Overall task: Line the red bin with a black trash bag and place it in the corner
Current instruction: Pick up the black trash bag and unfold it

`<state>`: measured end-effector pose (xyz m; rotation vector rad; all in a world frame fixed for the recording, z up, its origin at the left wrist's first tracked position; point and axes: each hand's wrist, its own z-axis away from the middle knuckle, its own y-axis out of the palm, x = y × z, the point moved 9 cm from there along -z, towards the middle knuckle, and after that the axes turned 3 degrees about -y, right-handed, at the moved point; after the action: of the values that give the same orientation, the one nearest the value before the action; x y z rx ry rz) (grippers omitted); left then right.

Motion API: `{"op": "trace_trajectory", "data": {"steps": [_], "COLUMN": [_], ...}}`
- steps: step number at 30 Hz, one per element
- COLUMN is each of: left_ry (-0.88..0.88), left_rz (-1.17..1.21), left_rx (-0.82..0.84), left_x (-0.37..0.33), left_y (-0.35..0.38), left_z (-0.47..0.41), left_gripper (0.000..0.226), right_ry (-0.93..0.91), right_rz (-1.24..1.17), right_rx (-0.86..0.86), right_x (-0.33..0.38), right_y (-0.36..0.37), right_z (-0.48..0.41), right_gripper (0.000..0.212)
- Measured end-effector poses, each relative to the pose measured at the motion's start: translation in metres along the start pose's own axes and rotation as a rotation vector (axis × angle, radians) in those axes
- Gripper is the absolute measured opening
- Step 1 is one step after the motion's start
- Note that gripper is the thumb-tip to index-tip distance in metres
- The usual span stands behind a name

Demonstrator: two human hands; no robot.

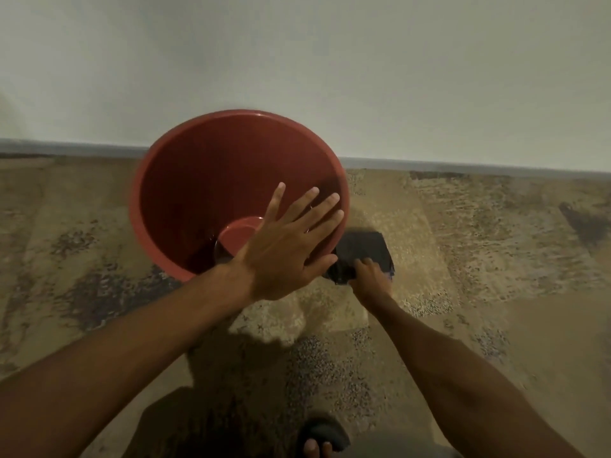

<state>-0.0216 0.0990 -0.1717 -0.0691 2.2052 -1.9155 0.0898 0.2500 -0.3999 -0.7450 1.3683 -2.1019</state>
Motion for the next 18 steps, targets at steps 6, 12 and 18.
{"op": "trace_trajectory", "data": {"steps": [6,12,18], "left_ry": [-0.003,-0.005,0.0], "left_rz": [-0.01,0.009,0.028], "left_rx": [-0.031,-0.041,-0.09], "left_x": [0.008,0.003,0.004], "left_y": [-0.004,-0.007,-0.004], "left_z": [0.004,0.002,0.0], "left_gripper": [0.066,0.064,0.062], "right_ry": [-0.037,-0.173,-0.196], "right_rz": [-0.003,0.032,0.077], "right_rx": [-0.117,-0.004,-0.115], "right_x": [0.002,0.013,0.022], "right_y": [-0.017,-0.009,-0.014], "right_z": [-0.007,0.0,0.001], "right_gripper": [0.012,0.043,0.025]}}
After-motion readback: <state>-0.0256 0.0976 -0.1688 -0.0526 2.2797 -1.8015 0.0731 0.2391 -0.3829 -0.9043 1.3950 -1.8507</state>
